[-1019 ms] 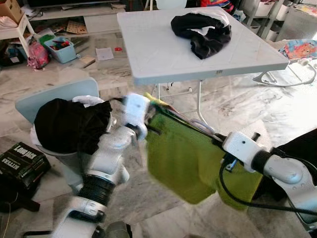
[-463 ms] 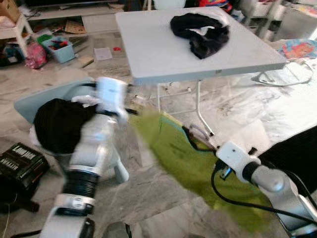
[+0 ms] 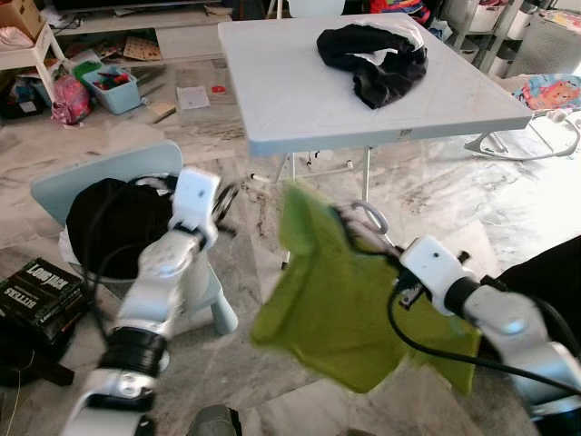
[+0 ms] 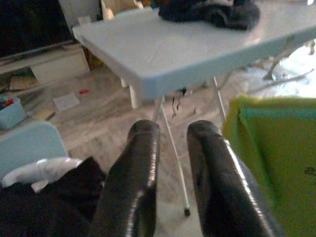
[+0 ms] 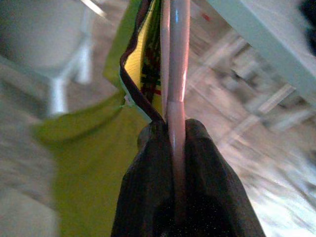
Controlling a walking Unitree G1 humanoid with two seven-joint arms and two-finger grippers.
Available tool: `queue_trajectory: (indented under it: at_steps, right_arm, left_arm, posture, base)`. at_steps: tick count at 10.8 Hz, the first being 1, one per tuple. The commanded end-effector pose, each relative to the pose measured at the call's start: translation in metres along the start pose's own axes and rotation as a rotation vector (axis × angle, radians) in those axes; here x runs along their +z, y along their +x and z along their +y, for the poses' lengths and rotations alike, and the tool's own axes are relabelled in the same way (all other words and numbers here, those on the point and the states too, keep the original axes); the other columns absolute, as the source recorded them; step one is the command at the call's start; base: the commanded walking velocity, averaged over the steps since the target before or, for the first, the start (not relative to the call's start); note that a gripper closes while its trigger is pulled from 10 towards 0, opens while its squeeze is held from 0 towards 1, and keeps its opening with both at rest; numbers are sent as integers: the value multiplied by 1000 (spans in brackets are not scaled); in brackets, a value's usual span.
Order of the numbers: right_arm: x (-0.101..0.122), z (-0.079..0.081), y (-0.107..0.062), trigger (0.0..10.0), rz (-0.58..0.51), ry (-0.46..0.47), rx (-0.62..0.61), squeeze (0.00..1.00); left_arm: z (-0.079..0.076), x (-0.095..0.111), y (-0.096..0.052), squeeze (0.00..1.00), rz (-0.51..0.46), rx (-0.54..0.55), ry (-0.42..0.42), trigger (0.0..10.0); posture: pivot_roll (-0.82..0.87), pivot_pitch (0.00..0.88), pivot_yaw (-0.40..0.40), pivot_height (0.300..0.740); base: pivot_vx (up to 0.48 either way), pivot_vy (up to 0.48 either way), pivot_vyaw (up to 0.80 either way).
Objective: Hang hanger
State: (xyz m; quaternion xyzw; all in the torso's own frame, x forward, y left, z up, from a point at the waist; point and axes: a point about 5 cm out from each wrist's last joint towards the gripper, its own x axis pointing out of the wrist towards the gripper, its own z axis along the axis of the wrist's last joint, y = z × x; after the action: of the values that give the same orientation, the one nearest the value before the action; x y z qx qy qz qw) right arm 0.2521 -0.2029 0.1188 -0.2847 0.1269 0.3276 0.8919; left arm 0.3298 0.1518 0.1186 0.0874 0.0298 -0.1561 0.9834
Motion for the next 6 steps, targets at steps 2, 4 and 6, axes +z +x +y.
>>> queue_trajectory:
  at_steps: [2, 4, 6]
  right_arm:
    - [16, -30, -26, 10000, -93, -7, 85, 0]
    - [14, -54, -43, 10000, -94, 40, 148, 0]
    - [8, -59, -46, 10000, -72, 3, 235, 0]
  left_arm:
    - [6, -14, -7, 1000, 60, -103, 80, 10000]
    - [9, -21, -18, 1000, 102, -257, 69, 10000]
    - [9, -17, -22, 1000, 81, -359, 88, 10000]
  posture:
    - [-113, 0, -31, 740]
    - [-117, 0, -30, 740]
    - [-108, 0, -31, 740]
  base:
    - [0, 0, 0]
    - [0, 0, 0]
    - [0, 0, 0]
